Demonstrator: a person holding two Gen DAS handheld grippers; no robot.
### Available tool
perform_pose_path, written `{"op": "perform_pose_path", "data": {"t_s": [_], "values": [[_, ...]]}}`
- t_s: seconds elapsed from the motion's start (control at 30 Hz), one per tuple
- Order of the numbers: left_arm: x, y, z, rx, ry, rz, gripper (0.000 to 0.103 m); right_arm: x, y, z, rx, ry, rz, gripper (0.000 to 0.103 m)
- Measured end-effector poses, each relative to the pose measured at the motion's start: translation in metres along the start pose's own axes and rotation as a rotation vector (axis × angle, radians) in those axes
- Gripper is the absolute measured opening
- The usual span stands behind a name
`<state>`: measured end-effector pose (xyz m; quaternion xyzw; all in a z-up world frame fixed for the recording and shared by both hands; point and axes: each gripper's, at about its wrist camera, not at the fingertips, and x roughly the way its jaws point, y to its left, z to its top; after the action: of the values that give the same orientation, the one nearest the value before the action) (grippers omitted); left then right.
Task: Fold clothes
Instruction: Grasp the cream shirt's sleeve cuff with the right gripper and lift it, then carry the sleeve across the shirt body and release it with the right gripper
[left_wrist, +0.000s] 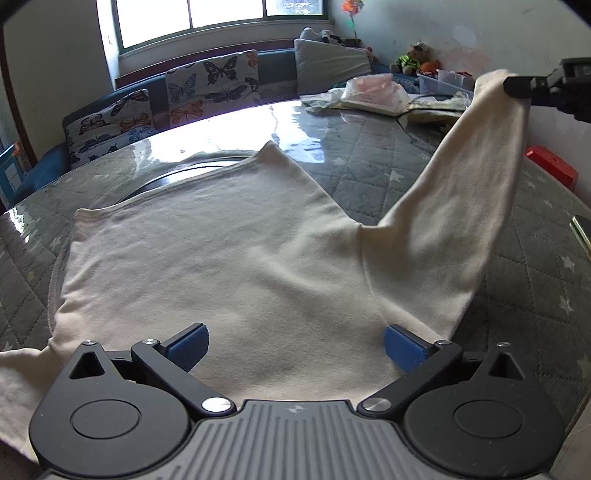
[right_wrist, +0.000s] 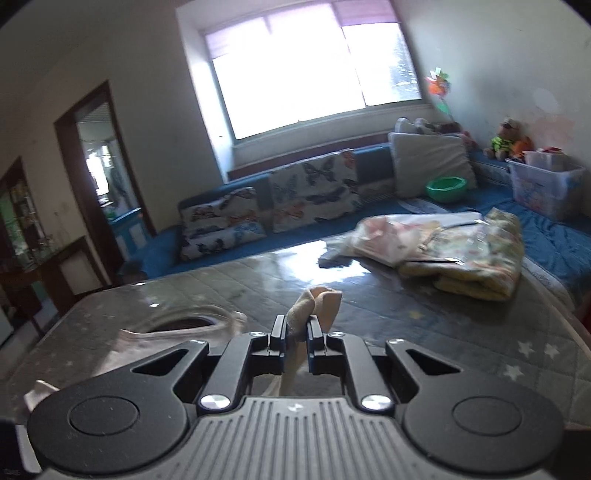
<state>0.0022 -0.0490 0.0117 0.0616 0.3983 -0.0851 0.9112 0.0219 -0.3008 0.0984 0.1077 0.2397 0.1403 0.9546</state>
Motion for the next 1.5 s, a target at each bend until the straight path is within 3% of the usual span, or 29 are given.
{"op": "perform_pose_path", "data": {"t_s": [0.2,0.47,0.7,0.93,1.1,1.3,1.5], "values": [[-0.027,0.057,-0.003,-0.129,-0.063,0.053,0.103,0.001,0.050,0.012,-0.081,-0.008,0.120,0.009],[-0.055,0.132,-0.028,-0.278,-0.091,0.173,0.103,0.029,0.129,0.001,-0.193,0.077,0.295,0.009],[-0.069,0.166,-0.051,-0.356,-0.095,0.216,0.103,0.050,0.186,-0.028,-0.248,0.184,0.396,0.009],[-0.073,0.178,-0.064,-0.398,-0.088,0.224,0.103,0.069,0.224,-0.066,-0.326,0.312,0.441,0.009],[-0.071,0.181,-0.067,-0.416,-0.083,0.221,0.103,0.087,0.236,-0.086,-0.349,0.373,0.463,0.021],[-0.070,0.178,-0.065,-0.406,-0.088,0.217,0.103,0.081,0.228,-0.090,-0.364,0.367,0.462,0.022],[-0.069,0.165,-0.055,-0.373,-0.112,0.175,0.103,0.068,0.180,-0.093,-0.400,0.358,0.331,0.023]]}}
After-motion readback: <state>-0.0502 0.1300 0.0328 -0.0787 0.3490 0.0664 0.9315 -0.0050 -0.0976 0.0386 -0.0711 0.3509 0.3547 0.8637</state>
